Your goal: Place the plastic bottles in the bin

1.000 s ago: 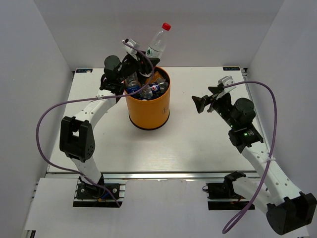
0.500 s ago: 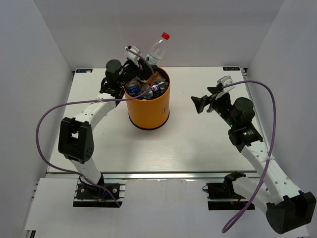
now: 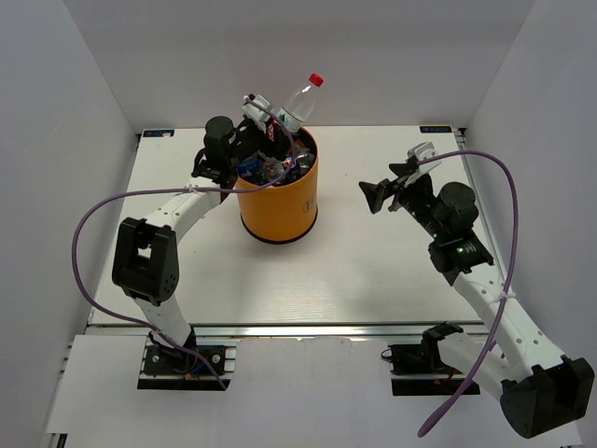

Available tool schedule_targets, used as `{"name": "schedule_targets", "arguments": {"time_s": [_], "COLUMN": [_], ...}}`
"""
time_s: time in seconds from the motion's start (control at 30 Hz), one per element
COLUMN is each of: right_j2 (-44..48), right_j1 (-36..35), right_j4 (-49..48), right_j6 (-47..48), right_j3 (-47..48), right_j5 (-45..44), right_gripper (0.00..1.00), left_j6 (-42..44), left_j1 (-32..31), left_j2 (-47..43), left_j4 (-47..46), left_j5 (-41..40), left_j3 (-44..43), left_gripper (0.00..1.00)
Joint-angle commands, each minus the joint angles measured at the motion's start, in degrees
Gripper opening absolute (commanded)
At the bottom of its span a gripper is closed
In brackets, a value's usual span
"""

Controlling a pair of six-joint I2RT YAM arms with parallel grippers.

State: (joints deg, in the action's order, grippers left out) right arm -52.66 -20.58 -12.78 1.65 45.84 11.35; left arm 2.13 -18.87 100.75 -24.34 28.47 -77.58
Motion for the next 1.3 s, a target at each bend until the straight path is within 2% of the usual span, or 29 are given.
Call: {"name": "schedule_targets", "arguments": {"time_s": [0.0, 0.03, 0.07, 0.23, 0.27, 0.37, 0.43, 0.47, 0.53, 0.6, 0.7, 1.0, 1.27], "right_j2": [-1.12, -1.47, -1.74, -3.06, -3.15, -3.76, -4.55, -4.90, -6.39, -8.58, -11.39, -14.13, -14.13], "right_j1": [0.36, 0.45, 0.36, 0.45, 0.45, 0.45, 0.45, 0.45, 0.45, 0.45, 0.45, 0.45, 0.45], "right_j4": [-3.31, -3.40, -3.40, -3.57, -3.75, -4.10, -4.36, -4.71, -6.73, -8.83, -9.11, -9.81, -9.20], "right_j6": [-0.07, 0.02, -0.07, -0.59, -0.68, -0.95, -1.30, -1.30, -2.08, -3.75, -4.28, -5.17, -4.64], "right_j3": [1.26, 1.53, 1.62, 1.97, 2.05, 2.40, 2.76, 3.19, 3.64, 4.95, 8.19, 9.96, 10.32], "right_j5": [0.77, 0.95, 1.12, 1.91, 2.00, 2.18, 2.27, 2.79, 5.59, 7.01, 9.12, 12.55, 14.13], "right_gripper": [0.89, 0.90, 0.89, 0.89, 0.89, 0.89, 0.89, 0.89, 0.89, 0.89, 0.89, 0.89, 0.89], "left_j6": [0.42, 0.42, 0.59, 1.03, 1.21, 1.03, 0.95, 1.03, 1.03, 1.03, 1.38, 1.65, -4.22], "left_j1": [0.77, 0.68, 0.77, 0.77, 0.77, 0.77, 0.77, 0.77, 0.68, 0.77, 0.77, 0.77, 0.68], "left_j2": [0.68, -0.02, -0.29, -1.08, -1.08, -1.08, -1.17, -1.17, -1.17, -1.00, -0.99, -1.08, -4.24], "left_j4": [4.30, 4.30, 4.47, 5.79, 5.71, 5.35, 5.18, 5.00, 4.48, 5.00, 5.97, 6.41, 0.18], "left_j5": [-2.10, -2.10, -1.93, -0.87, -0.70, -0.78, -0.35, 0.27, 0.53, 0.89, 1.68, 2.55, 5.19], "left_j3": [2.87, 3.31, 3.57, 3.05, 3.05, 3.23, 3.57, 3.75, 3.84, 3.49, 2.88, 2.35, 1.91], "left_gripper": [0.82, 0.87, 0.98, 0.97, 0.94, 0.71, 0.65, 0.66, 0.75, 0.80, 0.96, 0.98, 0.98]}}
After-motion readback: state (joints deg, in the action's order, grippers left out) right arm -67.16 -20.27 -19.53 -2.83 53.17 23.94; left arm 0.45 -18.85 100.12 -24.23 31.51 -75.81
